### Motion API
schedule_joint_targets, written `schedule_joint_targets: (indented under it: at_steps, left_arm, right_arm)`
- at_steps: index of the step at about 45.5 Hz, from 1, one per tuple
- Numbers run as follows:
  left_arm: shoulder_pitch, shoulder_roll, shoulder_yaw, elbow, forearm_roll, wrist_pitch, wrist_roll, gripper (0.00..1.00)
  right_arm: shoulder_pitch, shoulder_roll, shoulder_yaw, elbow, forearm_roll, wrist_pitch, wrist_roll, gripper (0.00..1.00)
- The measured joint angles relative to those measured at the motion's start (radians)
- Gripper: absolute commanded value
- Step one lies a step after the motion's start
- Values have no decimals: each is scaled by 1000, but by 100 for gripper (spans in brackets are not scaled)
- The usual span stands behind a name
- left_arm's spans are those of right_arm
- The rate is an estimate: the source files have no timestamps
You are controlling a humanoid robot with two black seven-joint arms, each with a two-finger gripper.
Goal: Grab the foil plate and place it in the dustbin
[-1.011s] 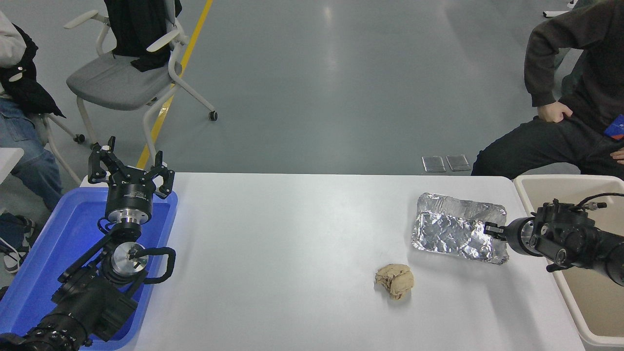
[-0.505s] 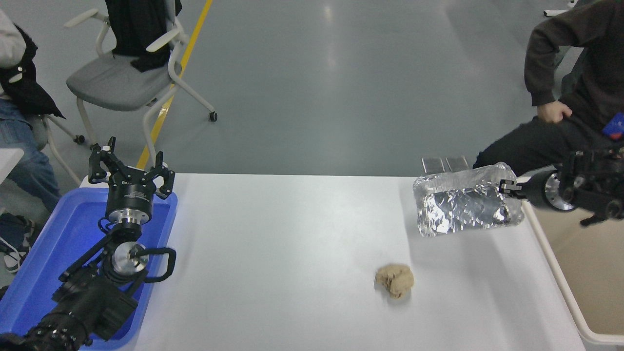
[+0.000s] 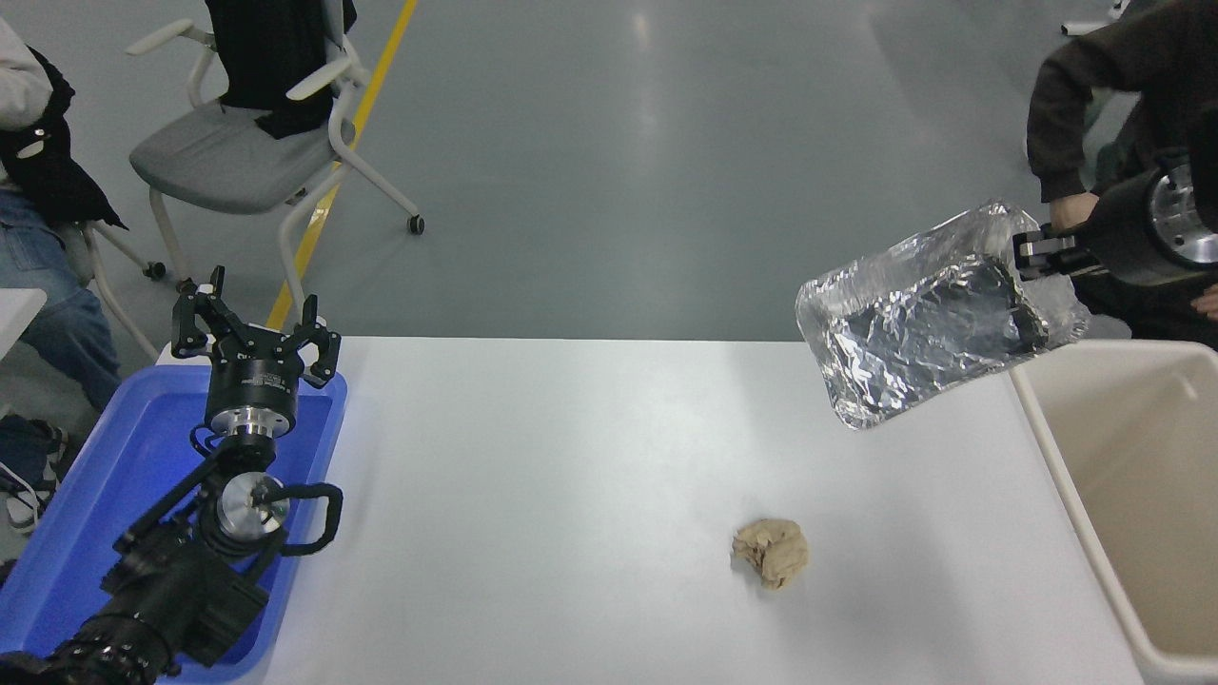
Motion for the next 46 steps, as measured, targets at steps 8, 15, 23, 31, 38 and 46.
schedule_joint_targets:
  at_steps: [8, 15, 23, 31, 38, 46]
  left_arm:
    - [0, 2, 0, -1, 0, 0, 0, 99]
    - [0, 2, 0, -1, 0, 0, 0, 99]
    - [0, 1, 0, -1, 0, 0, 0, 99]
    - [0, 0, 0, -1, -1, 0, -1, 99]
    - [0, 0, 0, -1, -1, 0, -2, 99]
    - [0, 0, 0, 0, -2, 0, -2, 99]
  right_arm:
    - [73, 22, -38, 26, 7, 30, 0, 0]
    - [91, 23, -73, 15, 11, 45, -2, 0]
    - [39, -22, -116, -86, 7, 54, 0, 0]
    - [-87, -105, -124, -245, -26, 56, 6, 0]
    - [-270, -198, -59, -428, -64, 51, 14, 0]
    - [-544, -257, 105, -612, -82, 14, 17, 0]
